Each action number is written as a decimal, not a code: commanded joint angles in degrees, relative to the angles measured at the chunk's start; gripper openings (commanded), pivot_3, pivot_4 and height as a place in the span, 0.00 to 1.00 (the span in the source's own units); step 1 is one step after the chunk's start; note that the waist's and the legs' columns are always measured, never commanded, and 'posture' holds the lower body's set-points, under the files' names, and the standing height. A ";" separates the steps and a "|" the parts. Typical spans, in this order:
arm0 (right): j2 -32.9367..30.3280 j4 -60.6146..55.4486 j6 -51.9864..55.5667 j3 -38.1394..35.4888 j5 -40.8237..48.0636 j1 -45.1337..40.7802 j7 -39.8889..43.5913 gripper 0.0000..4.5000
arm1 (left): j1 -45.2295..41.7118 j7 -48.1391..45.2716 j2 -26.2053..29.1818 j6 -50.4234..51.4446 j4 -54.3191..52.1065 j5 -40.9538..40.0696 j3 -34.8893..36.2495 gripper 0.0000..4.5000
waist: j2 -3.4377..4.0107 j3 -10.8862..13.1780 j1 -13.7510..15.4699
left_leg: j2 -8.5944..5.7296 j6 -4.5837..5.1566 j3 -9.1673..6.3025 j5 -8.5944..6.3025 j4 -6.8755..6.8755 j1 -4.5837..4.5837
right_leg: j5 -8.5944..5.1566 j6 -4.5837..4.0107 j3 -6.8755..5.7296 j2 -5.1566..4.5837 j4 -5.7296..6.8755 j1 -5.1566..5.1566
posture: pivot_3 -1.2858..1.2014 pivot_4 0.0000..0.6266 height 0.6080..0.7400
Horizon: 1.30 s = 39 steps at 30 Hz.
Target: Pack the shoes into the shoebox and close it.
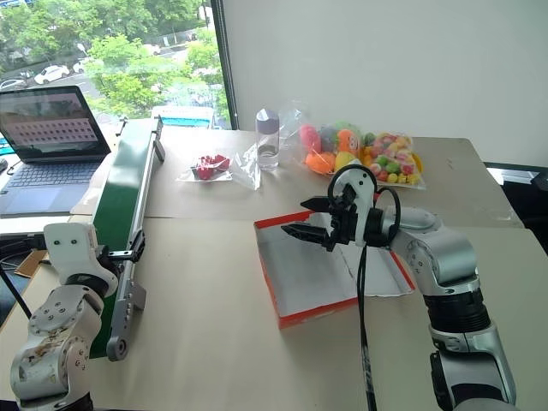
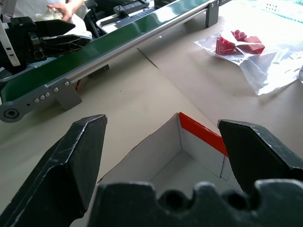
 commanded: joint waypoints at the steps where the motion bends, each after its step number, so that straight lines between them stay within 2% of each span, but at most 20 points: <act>1: 3.43 1.84 -3.74 -0.35 -1.32 -2.18 -2.54 0.99 | 0.67 2.58 -0.83 1.84 -3.70 0.21 2.05 1.00 | 0.00 0.00 -0.04 | 0.00 0.00 0.00 0.00 0.00 0.00 | 0.00 0.00 0.00 0.00 0.00 0.00 | 0.52 0.24 1.00; 4: 9.55 6.77 -10.26 -0.56 -4.51 -4.51 -6.75 0.99 | 1.28 7.67 -1.26 3.08 -3.07 3.07 7.19 1.00 | -0.07 -0.04 -1.21 | 0.07 0.00 0.05 0.00 0.00 0.08 | 0.02 0.01 0.04 0.05 0.02 0.04 | 0.52 0.24 1.00; 7: 10.60 7.83 -11.19 1.23 -6.09 -5.53 -5.27 0.99 | -0.11 8.87 -1.45 5.43 -2.50 0.85 12.73 1.00 | -0.07 -0.03 -1.20 | 0.09 -0.11 -0.03 0.07 0.00 0.04 | 0.08 0.09 -0.02 0.11 0.10 -0.01 | 0.52 0.24 1.00; 11: 13.31 9.34 -11.51 0.60 -4.66 -7.02 -4.93 0.99 | 0.48 6.68 -1.04 4.89 -4.85 -1.32 13.57 1.00 | -0.07 -0.03 -0.95 | 0.05 -0.10 -0.01 0.07 0.00 -0.01 | 0.08 0.08 -0.03 0.04 0.06 -0.03 | 0.52 0.24 1.00; 13: 14.27 9.32 -11.59 0.92 -4.65 -7.06 -4.46 0.99 | 0.14 5.73 -2.61 3.75 -7.16 -4.48 14.59 1.00 | -0.07 -0.03 -0.83 | 0.02 -0.10 -0.01 0.07 0.00 -0.03 | 0.07 0.06 -0.04 0.00 0.06 -0.02 | 0.52 0.24 1.00; 16: 15.18 9.74 -11.93 1.31 -5.01 -7.16 -3.89 0.99 | -0.12 6.70 -3.31 5.49 -9.55 -5.52 14.05 1.00 | -0.07 -0.04 -0.84 | 0.00 -0.10 -0.01 0.06 0.00 -0.05 | 0.03 -0.02 -0.03 -0.03 0.04 -0.02 | 0.52 0.24 1.00; 27: 20.36 11.43 -14.96 4.64 -8.69 -9.03 -5.27 0.99 | -2.81 8.23 -1.42 13.32 -6.04 -6.82 14.72 1.00 | -0.07 -0.04 -1.41 | 0.08 -0.13 0.00 0.09 0.00 0.02 | 0.12 0.09 -0.02 0.09 0.13 -0.02 | 0.52 0.24 1.00; 31: 22.98 15.13 -17.23 6.06 -10.95 -11.16 -5.87 0.99 | -4.76 8.13 0.22 13.65 -3.85 -6.41 12.54 1.00 | -0.07 -0.04 -1.36 | 0.08 -0.14 0.00 0.09 0.00 0.02 | 0.12 0.08 -0.02 0.09 0.13 -0.04 | 0.52 0.24 1.00; 39: 23.89 18.72 -21.38 7.60 -15.04 -13.49 -6.17 0.99 | -9.57 7.83 3.55 11.89 1.46 -5.63 9.76 1.00 | -0.07 -0.04 -1.22 | 0.03 -0.18 0.00 0.12 0.00 -0.05 | 0.13 0.04 -0.06 0.02 0.08 -0.04 | 0.52 0.24 1.00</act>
